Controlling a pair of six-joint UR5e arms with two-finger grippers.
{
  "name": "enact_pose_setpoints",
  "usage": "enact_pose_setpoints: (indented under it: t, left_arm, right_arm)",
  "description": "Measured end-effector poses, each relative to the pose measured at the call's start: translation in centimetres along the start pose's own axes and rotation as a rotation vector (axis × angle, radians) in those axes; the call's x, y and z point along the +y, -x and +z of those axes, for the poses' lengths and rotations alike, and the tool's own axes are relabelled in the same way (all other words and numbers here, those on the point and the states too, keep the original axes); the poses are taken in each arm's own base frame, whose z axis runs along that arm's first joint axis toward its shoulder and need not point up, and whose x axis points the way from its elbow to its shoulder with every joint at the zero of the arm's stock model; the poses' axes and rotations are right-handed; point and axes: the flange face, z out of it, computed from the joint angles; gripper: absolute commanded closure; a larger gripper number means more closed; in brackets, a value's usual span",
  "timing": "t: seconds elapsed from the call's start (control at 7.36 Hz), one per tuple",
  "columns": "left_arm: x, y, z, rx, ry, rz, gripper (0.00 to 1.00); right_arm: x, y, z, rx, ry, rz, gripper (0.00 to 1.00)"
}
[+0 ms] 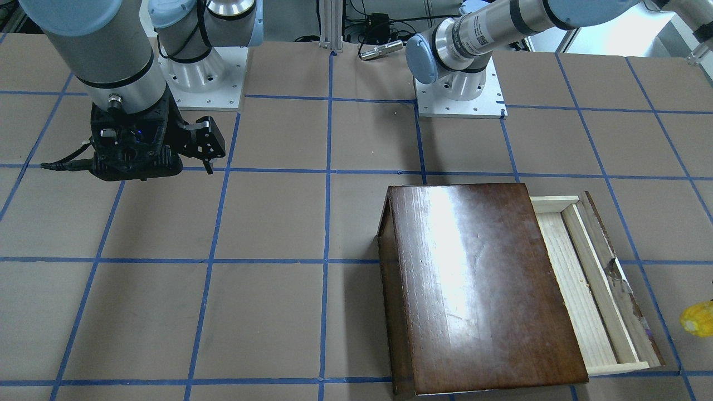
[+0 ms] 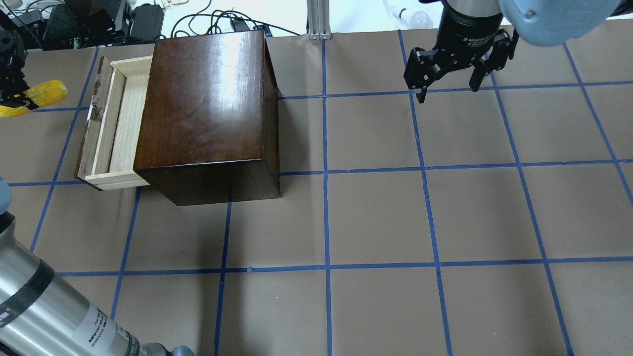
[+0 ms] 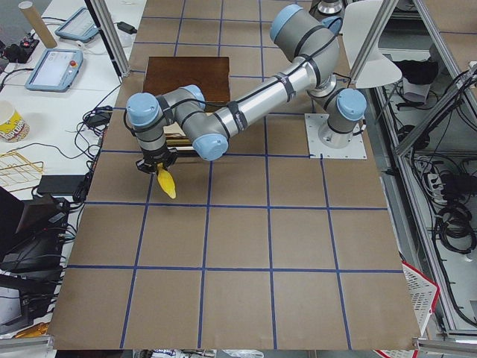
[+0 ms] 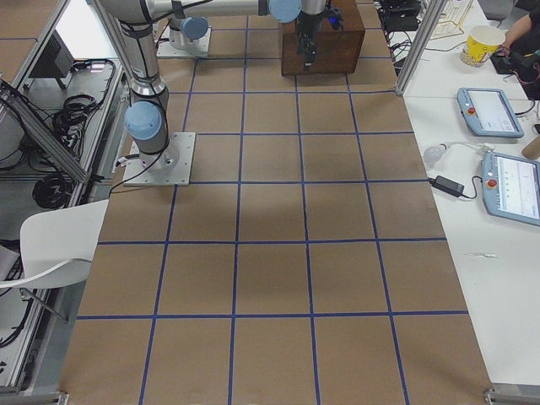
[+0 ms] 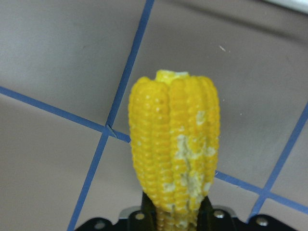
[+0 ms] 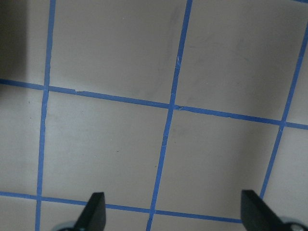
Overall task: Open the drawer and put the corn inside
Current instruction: 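Lift the corn and carry it over the open drawer, then lower the corn into the drawer and open the left gripper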
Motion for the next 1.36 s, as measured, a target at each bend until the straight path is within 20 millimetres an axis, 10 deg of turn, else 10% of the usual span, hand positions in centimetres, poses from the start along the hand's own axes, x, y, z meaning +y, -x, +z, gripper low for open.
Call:
enact_pose_setpoints:
  t: [0.68,1.36]
  left_arm:
    - [-10.0,-7.5,-6.2,0.089,0.034,-0.717,1.0]
    - [-15.4,-11.1,-1.4,0.191,0.06,-1.038,1.0]
  right_arm:
    - [0.0,0.0,0.0,0.0,-0.001,0.001,0.0]
    - [0.0,0.0,0.0,0.0,0.0,-0.001,0.0]
